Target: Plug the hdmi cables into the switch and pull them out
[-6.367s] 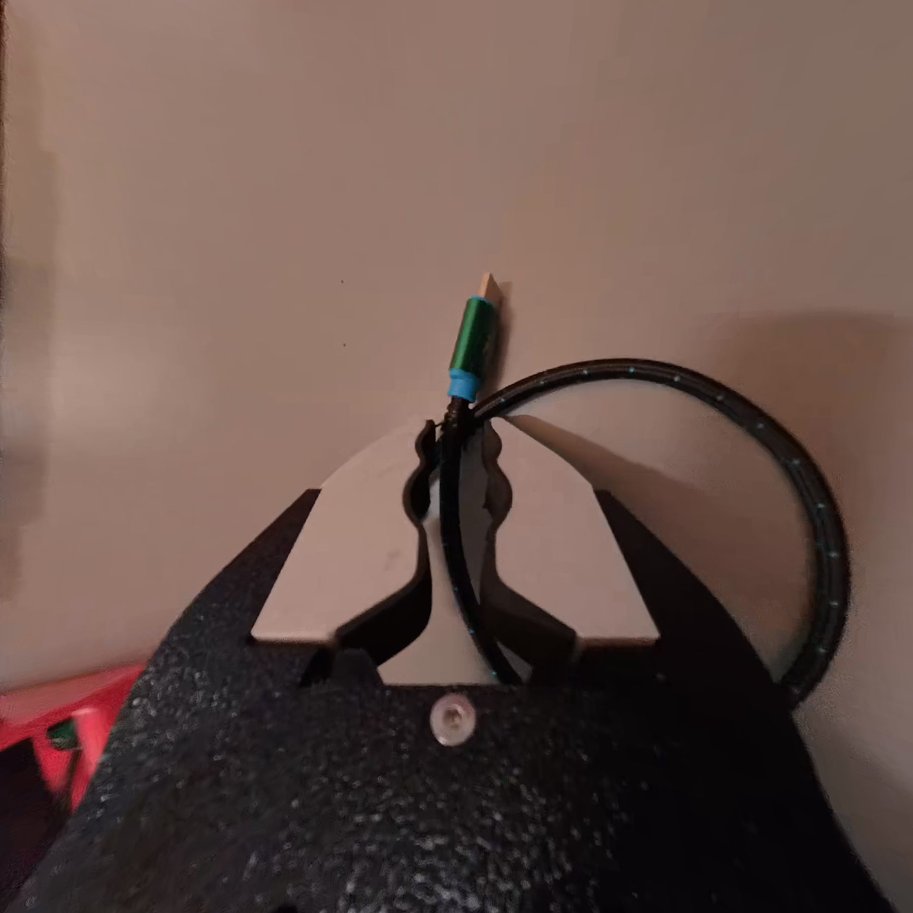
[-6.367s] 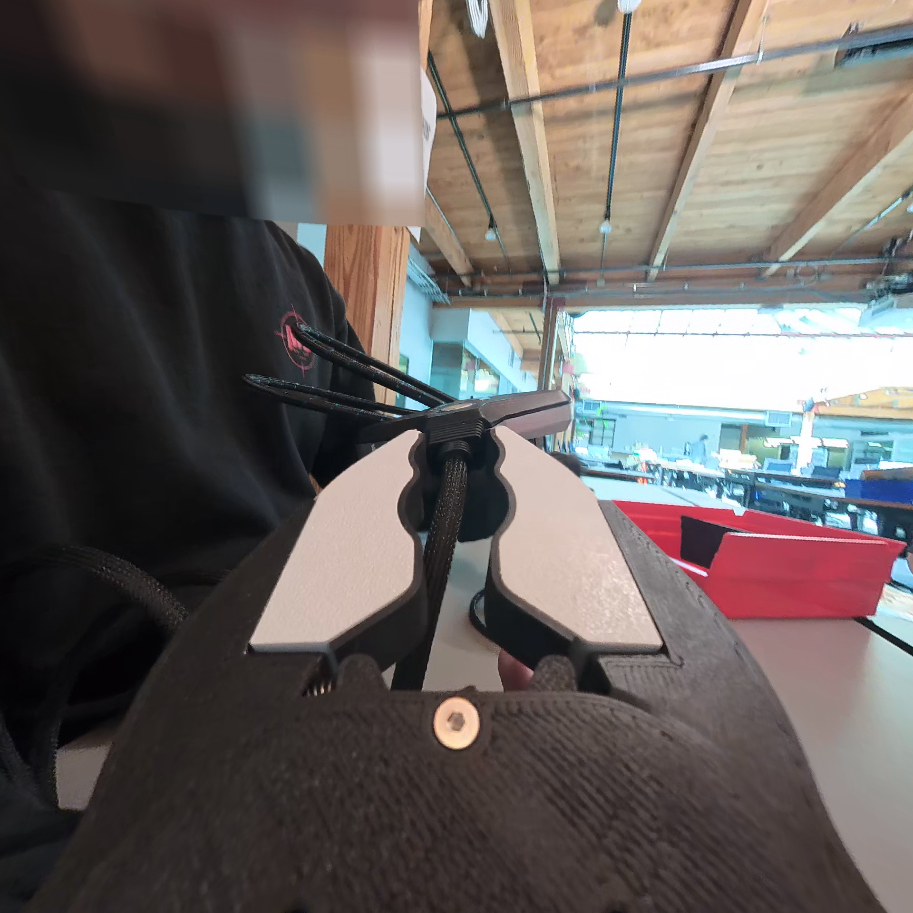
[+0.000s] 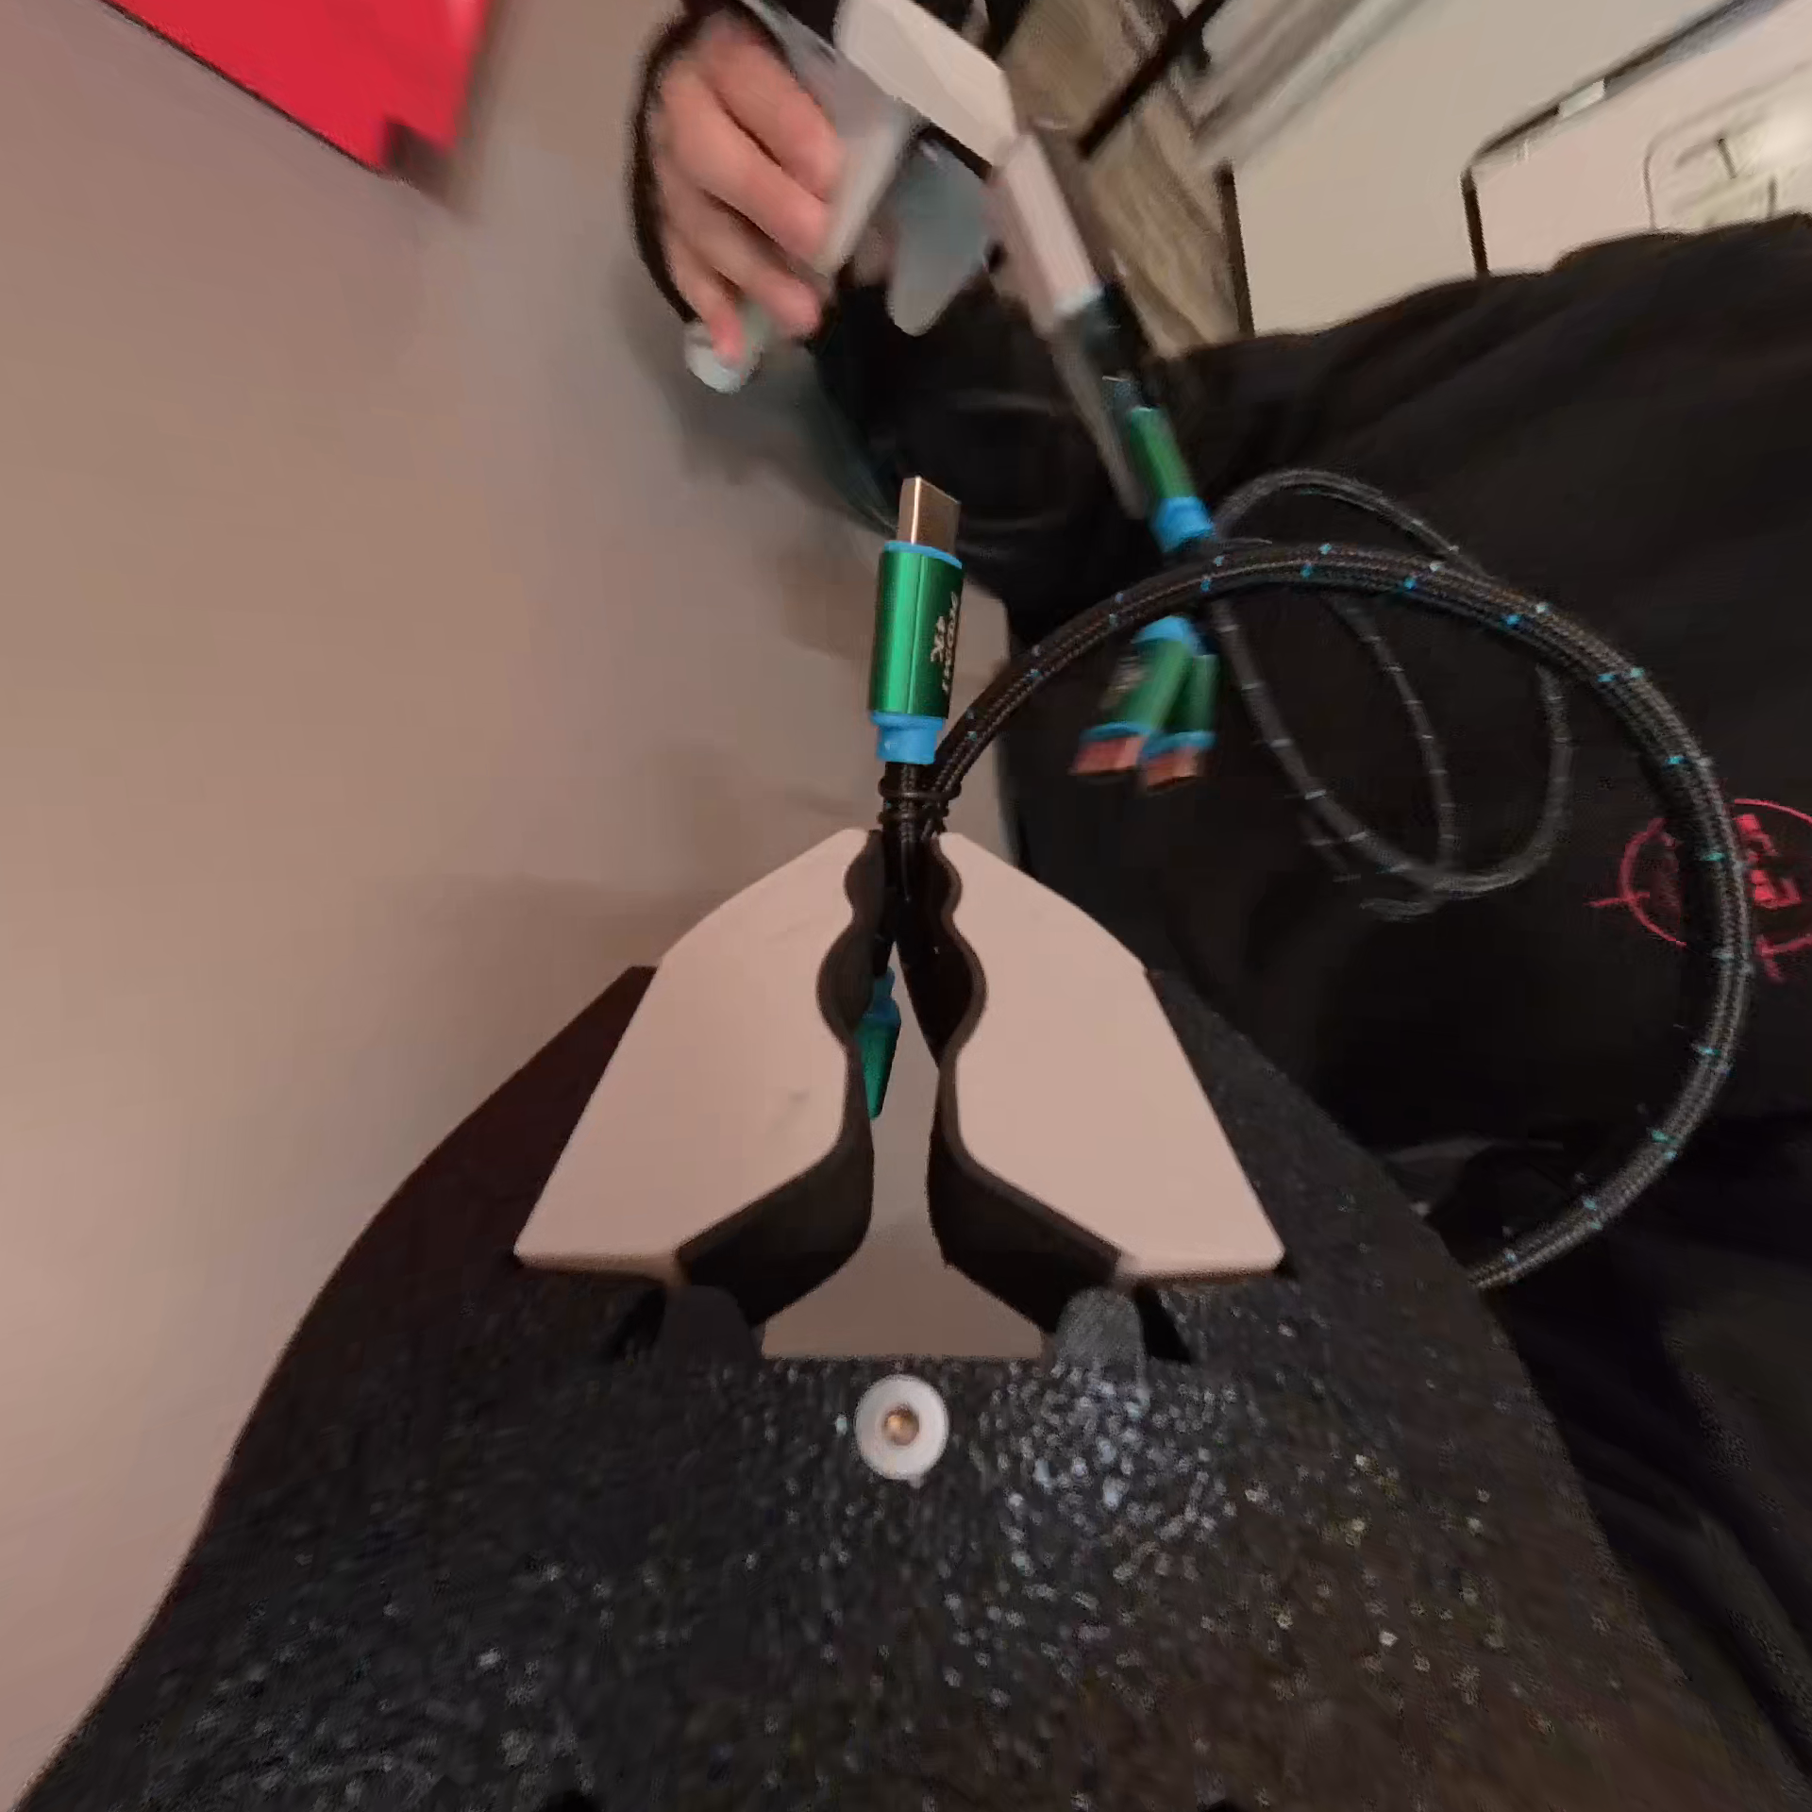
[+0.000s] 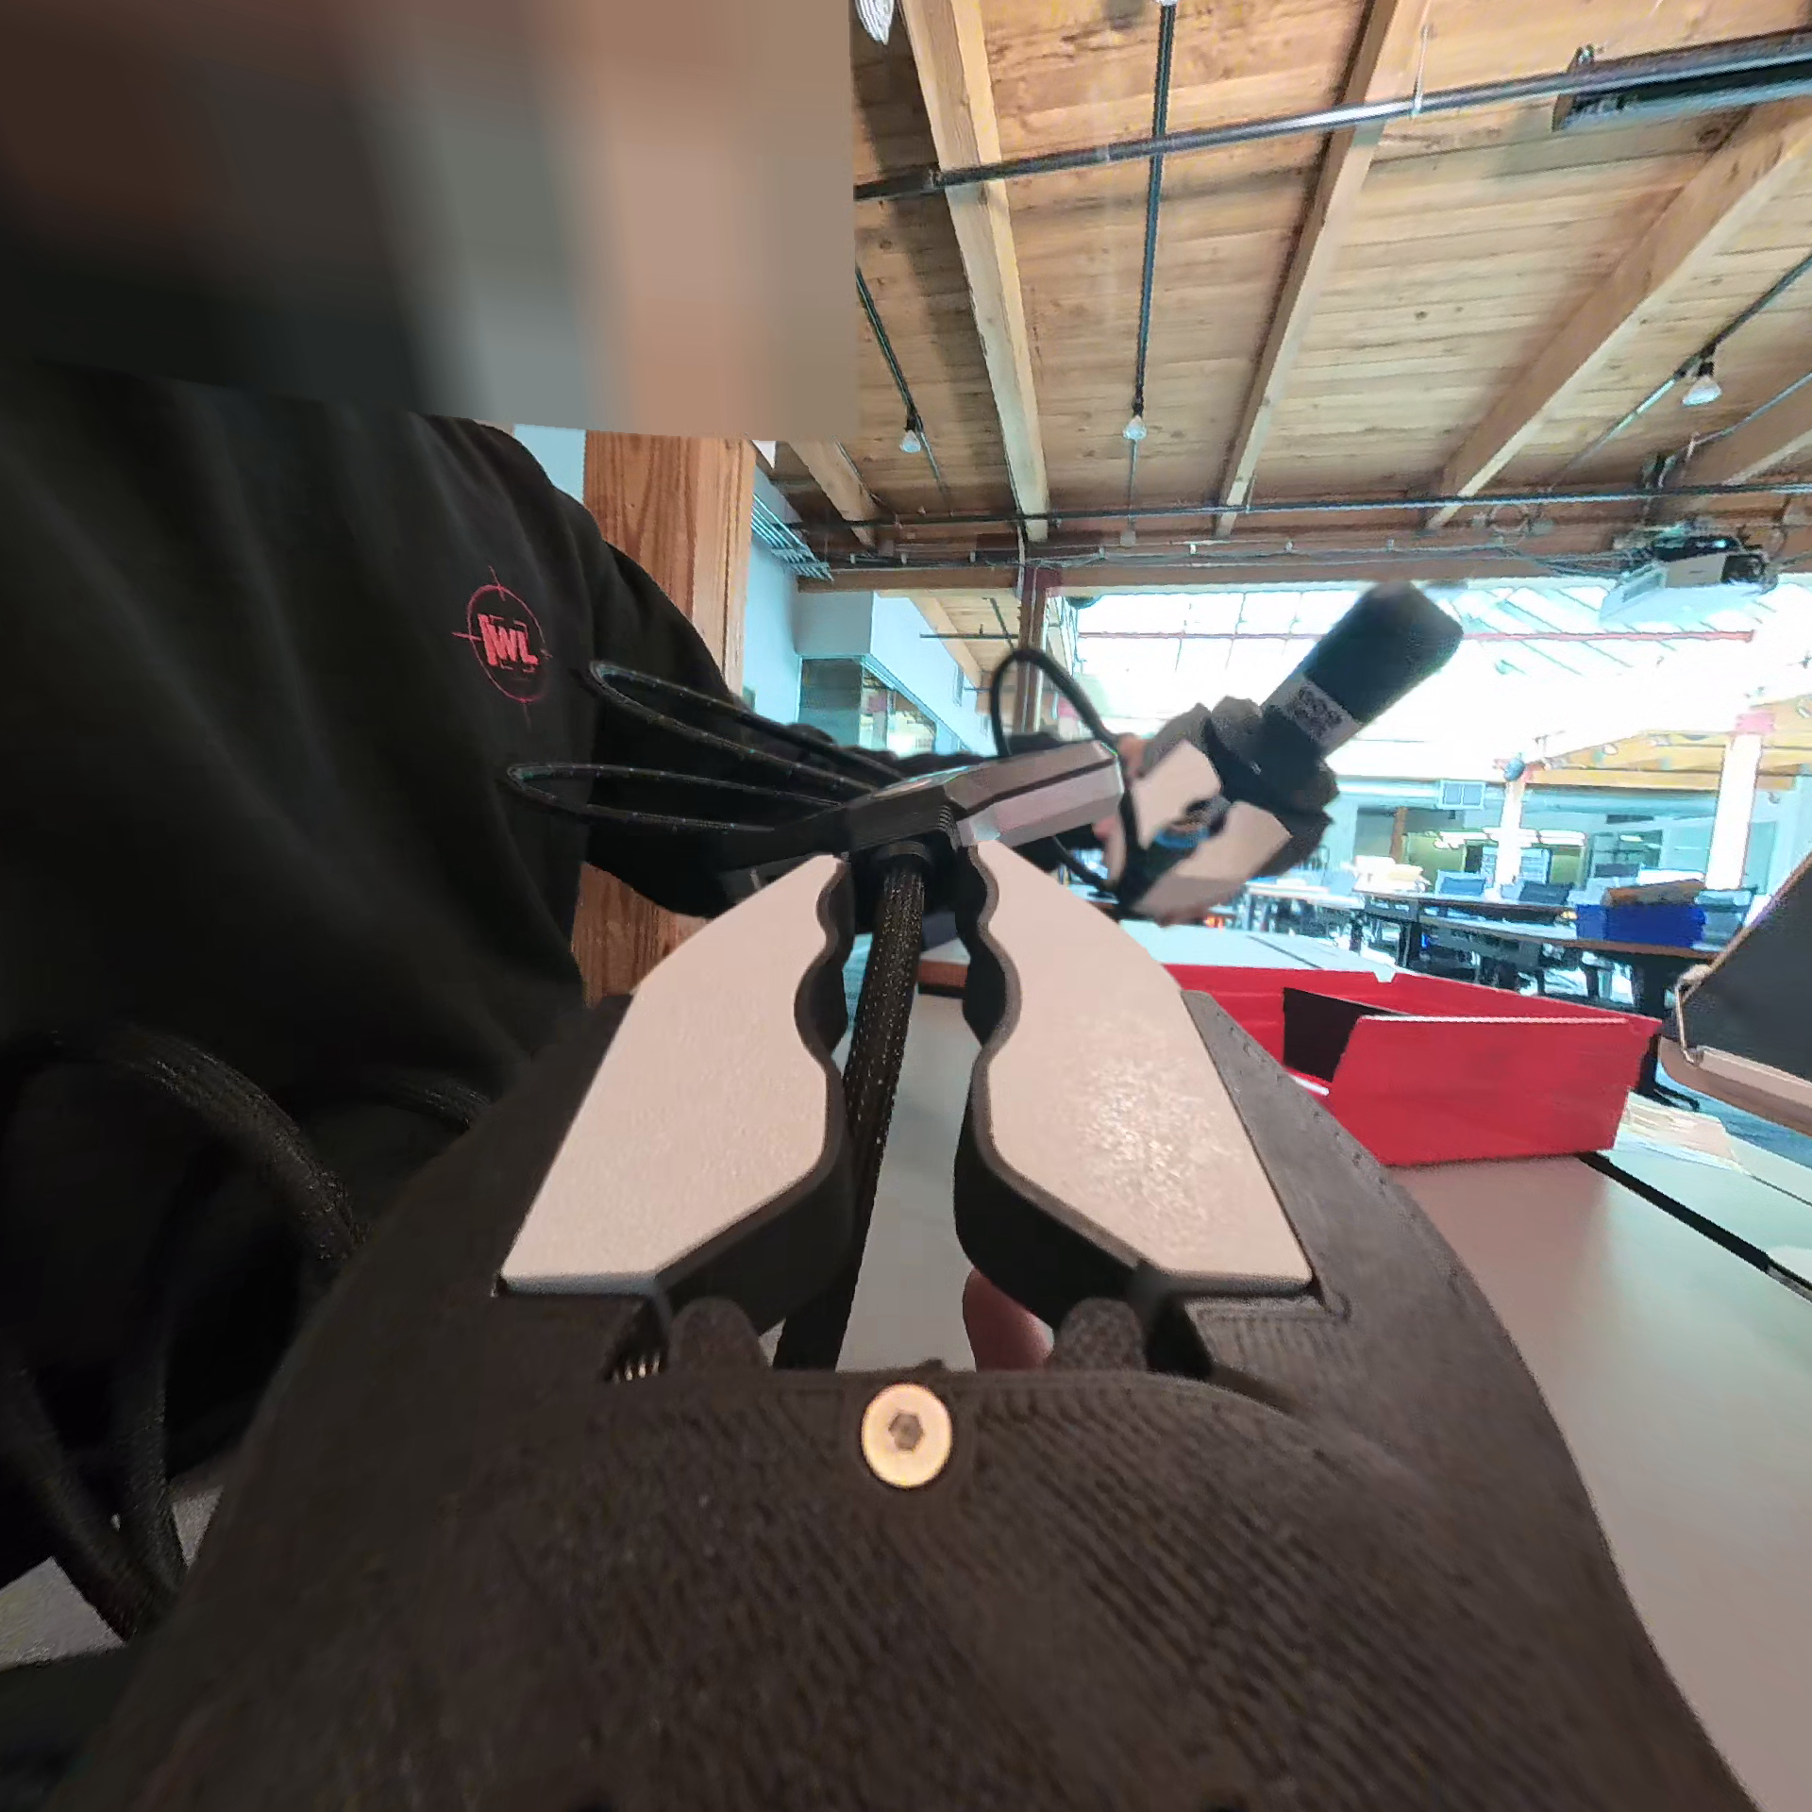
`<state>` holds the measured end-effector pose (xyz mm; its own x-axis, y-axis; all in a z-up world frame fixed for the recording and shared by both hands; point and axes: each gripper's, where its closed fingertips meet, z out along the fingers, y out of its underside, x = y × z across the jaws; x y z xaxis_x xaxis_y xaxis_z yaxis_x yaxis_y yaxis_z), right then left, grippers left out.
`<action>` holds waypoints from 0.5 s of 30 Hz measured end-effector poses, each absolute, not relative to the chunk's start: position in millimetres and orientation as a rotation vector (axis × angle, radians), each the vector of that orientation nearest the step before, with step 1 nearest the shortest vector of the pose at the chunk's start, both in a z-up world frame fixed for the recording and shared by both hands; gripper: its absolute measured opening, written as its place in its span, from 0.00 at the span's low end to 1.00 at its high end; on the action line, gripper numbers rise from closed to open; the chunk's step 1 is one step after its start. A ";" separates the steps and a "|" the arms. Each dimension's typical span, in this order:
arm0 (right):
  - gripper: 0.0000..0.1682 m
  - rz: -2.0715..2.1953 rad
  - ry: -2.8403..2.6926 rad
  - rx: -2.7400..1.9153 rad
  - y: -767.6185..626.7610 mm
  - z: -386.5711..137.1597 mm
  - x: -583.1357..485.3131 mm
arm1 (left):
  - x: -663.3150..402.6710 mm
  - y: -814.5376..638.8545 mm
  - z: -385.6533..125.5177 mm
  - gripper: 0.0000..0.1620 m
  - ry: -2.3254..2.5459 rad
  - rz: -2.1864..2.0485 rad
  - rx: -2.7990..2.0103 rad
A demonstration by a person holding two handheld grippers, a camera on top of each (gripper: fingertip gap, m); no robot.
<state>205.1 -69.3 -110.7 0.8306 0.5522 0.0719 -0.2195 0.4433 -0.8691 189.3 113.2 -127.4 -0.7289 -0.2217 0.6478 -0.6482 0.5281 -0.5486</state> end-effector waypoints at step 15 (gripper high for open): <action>0.12 0.444 -0.389 -1.126 -52.0 -125.4 200.8 | 159.1 74.3 -136.0 0.04 -2.233 0.726 0.674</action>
<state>200.8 -52.0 -125.4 0.8482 0.5244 0.0745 -0.1424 0.3614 -0.9215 159.1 74.3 -136.0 -0.6314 -0.2542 0.7326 -0.6365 0.7096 -0.3024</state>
